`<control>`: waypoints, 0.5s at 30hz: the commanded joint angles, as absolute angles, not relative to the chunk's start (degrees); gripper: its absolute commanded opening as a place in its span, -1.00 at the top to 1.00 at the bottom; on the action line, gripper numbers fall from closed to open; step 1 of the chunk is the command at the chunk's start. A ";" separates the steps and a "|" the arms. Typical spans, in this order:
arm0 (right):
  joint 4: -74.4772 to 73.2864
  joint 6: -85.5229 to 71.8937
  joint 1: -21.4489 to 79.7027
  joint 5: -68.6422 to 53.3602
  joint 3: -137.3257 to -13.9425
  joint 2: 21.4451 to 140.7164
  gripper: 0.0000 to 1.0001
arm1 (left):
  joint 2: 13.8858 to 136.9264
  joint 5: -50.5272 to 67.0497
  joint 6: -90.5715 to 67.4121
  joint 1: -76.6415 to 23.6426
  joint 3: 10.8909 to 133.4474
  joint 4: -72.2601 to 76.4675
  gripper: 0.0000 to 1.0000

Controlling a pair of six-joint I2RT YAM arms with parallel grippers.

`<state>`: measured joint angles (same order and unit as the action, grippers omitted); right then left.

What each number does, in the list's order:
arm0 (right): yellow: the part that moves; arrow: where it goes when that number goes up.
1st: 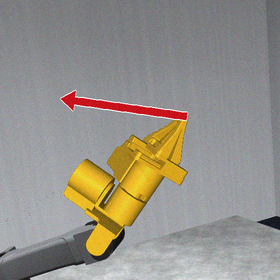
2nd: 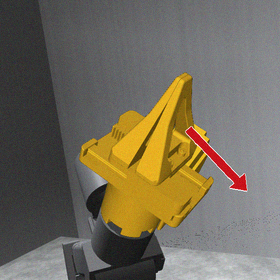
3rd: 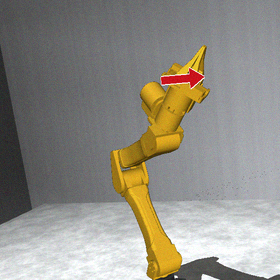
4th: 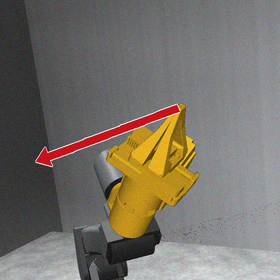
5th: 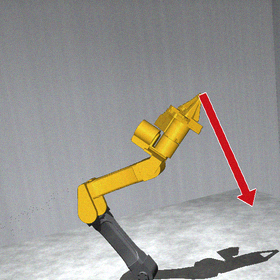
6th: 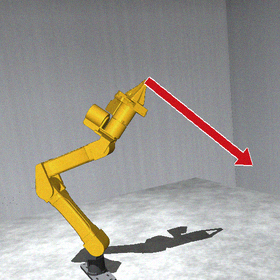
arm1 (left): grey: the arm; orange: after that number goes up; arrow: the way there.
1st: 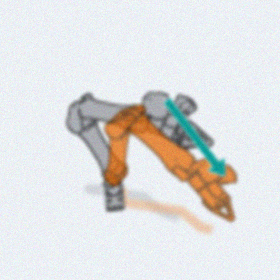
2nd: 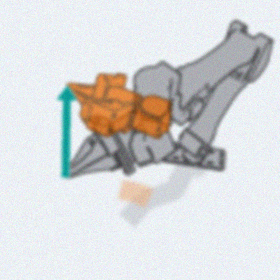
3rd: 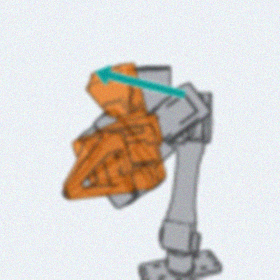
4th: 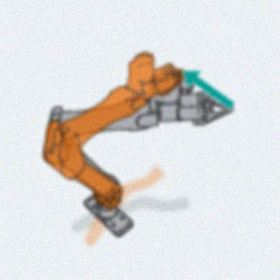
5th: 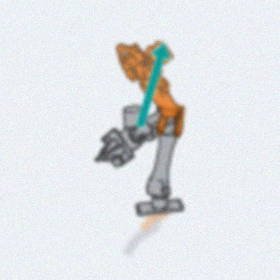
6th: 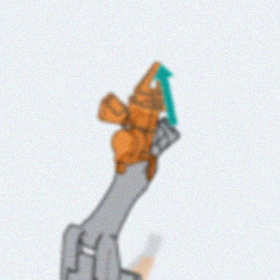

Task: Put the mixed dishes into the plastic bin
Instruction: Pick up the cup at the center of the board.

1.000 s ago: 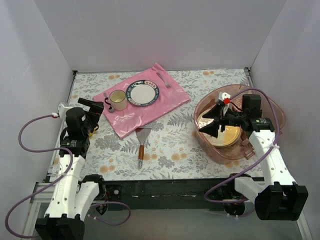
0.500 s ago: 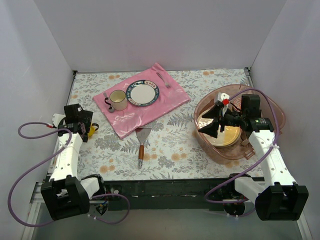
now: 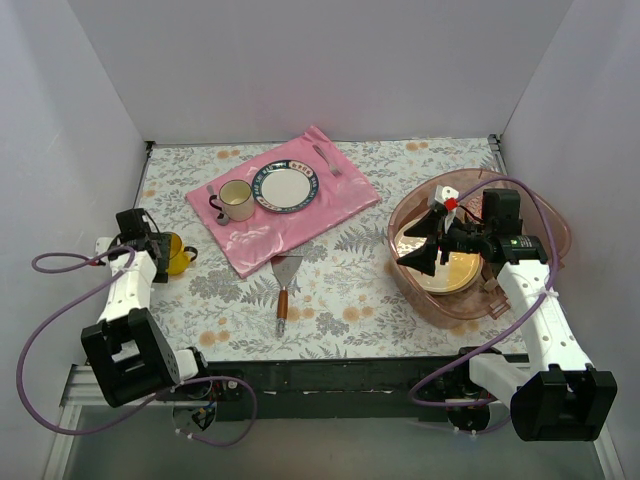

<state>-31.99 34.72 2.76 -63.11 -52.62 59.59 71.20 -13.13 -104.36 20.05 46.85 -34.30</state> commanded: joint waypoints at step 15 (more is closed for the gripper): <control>-31.91 36.12 3.08 -63.02 -51.77 59.24 -0.63 | 72.16 -4.40 -95.46 26.19 41.31 -23.65 0.95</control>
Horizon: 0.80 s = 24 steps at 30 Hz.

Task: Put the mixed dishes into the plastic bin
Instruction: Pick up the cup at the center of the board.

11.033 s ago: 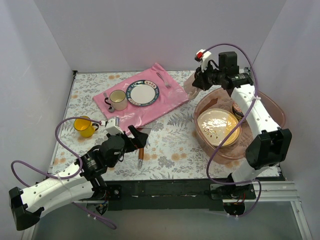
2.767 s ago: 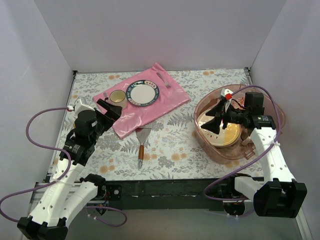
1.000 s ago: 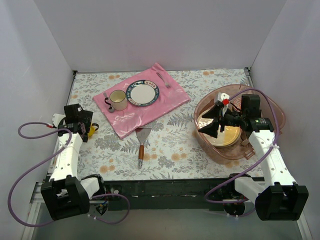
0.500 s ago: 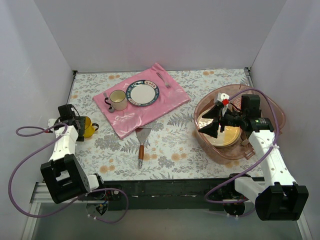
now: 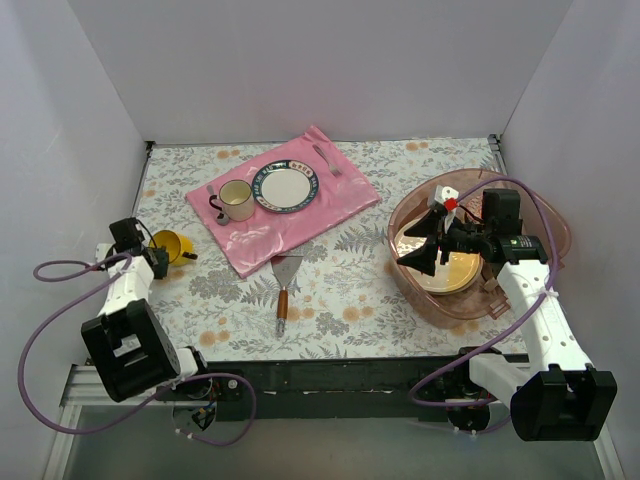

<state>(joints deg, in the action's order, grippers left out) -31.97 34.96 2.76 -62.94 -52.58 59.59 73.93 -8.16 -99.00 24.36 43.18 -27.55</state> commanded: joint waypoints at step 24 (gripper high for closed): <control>-46.67 41.14 2.99 -55.37 -65.12 61.26 -0.64 | 52.47 24.60 -78.76 22.60 44.29 -22.32 1.00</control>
<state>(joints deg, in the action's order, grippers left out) -44.05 40.93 2.76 -55.96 -61.21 60.36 55.46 14.00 -81.65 25.41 40.88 -26.26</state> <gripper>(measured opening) 0.817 0.055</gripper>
